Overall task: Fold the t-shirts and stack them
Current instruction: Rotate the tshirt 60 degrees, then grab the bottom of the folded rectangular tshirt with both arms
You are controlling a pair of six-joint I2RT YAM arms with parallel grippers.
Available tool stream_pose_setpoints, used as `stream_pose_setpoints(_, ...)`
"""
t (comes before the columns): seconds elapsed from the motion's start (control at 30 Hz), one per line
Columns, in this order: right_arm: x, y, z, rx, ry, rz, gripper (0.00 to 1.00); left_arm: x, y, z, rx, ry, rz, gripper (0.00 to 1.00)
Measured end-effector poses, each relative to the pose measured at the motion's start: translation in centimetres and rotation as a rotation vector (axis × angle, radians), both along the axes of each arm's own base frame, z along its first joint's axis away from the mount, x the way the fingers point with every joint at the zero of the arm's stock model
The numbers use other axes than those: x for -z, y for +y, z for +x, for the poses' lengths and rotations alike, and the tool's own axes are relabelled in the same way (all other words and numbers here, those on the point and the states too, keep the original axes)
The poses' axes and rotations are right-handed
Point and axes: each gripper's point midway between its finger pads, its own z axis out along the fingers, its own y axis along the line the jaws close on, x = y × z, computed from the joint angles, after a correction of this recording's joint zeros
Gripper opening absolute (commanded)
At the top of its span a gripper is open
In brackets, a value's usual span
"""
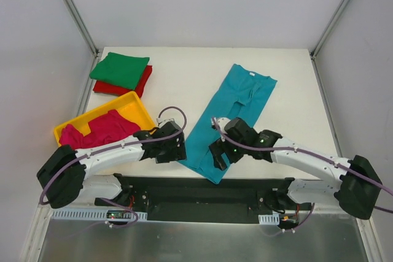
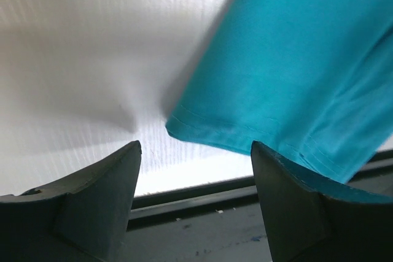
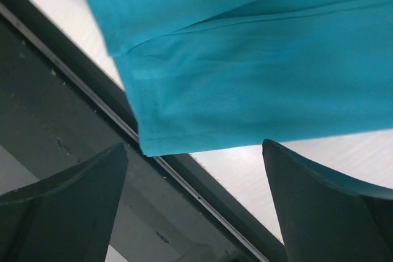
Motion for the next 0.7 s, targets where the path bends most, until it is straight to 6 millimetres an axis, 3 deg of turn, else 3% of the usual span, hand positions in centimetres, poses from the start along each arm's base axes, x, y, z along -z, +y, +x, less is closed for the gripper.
stream_pose_setpoints(0.13, 0.9, 2.1, -2.9, -0.134, -0.023, -0.034, 0.83, 1.7, 0.5, 0.2, -0.018, 0.039, 0.052, 0.64)
stream_pose_setpoints(0.33, 3.7, 4.1, -5.5, -0.258, -0.005, -0.130, 0.67, 1.9, -0.5, 1.2, -0.030, 0.033, 0.036, 0.51)
stream_pose_setpoints(0.53, 6.1, 4.6, -5.6, -0.274, -0.001, -0.218, 0.58, 2.1, -1.5, 1.7, -0.037, 0.037, 0.014, 0.31)
stream_pose_setpoints(0.7, 6.3, 5.0, -4.8, -0.241, -0.038, -0.217, 0.46, 2.3, -1.6, 1.7, -0.041, 0.039, 0.007, 0.23)
